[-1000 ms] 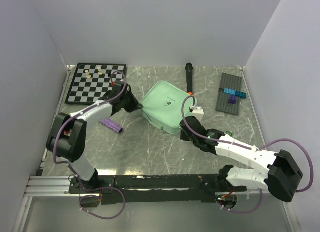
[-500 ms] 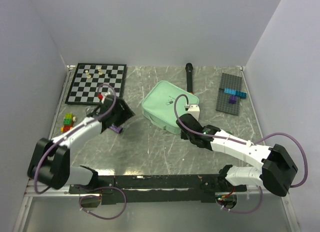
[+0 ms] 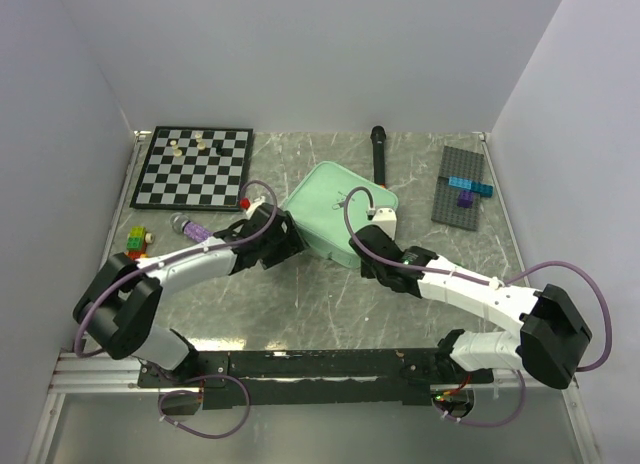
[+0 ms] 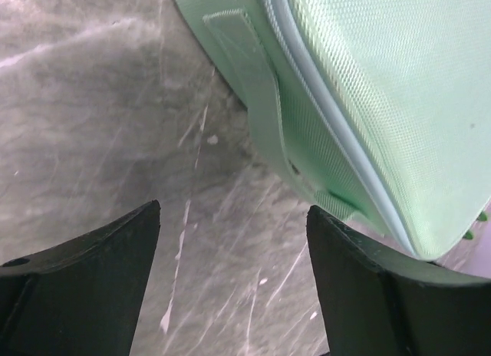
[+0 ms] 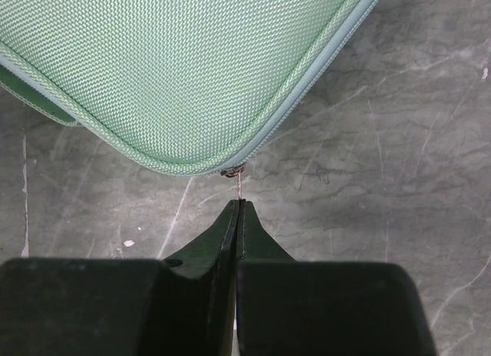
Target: Organize the medicine kit
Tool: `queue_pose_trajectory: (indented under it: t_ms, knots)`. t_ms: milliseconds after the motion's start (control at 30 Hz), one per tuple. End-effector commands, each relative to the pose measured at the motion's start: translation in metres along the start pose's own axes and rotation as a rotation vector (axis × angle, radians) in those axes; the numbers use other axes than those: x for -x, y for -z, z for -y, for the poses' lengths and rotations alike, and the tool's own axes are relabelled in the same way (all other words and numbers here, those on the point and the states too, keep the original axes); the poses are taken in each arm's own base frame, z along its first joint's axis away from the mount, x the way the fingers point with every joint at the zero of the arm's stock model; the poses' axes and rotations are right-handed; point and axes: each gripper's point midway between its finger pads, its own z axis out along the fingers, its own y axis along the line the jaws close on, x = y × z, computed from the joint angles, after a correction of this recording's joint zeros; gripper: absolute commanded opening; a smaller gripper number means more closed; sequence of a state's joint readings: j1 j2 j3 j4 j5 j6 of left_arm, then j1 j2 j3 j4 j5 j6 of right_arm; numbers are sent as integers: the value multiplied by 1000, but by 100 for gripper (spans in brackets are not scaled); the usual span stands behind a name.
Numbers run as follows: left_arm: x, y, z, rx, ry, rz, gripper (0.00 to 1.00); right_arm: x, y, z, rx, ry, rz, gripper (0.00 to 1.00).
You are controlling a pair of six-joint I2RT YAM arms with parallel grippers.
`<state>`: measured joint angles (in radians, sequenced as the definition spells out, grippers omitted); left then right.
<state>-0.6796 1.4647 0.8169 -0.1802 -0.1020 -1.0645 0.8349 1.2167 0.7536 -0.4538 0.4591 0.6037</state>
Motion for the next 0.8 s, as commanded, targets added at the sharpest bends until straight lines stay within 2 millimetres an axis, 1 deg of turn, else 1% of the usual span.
queue_pose_trajectory:
  t_ms: [0, 133, 233, 367, 433, 467, 500, 533, 700, 733, 767]
  knots:
    - [13, -9, 26, -81, 77, 51, 82, -1, 5, 10, -53, 47, -16, 0]
    - [10, -22, 35, -84, 67, 35, 83, -4, 4, 8, -50, 47, -26, 0]
    - [11, -26, 40, -96, 76, 50, 83, -5, 4, 3, -44, 53, -30, 0]
    - [9, -37, 38, -66, 62, 41, 83, -6, 4, -4, -30, 68, -33, 0]
    - [6, -42, 36, -51, 52, 38, 81, -8, 4, -8, -27, 80, -36, 0]
    - [7, -44, 33, -39, 54, 40, 79, -7, 4, -10, -24, 84, -36, 0]
    - [7, -45, 32, -32, 49, 42, 74, -10, 4, -13, -20, 96, -40, 0]
    - [5, -46, 27, -9, 42, 39, 70, -10, 5, -16, -20, 104, -39, 0]
    - [10, -44, 14, 47, -2, 59, 40, -13, 5, -25, -16, 141, -38, 0]
    - [11, -43, 12, 56, -7, 61, 31, -13, 4, -26, -18, 146, -36, 0]
    - [13, -43, 11, 63, -16, 63, 27, -12, 3, -26, -22, 150, -36, 0]
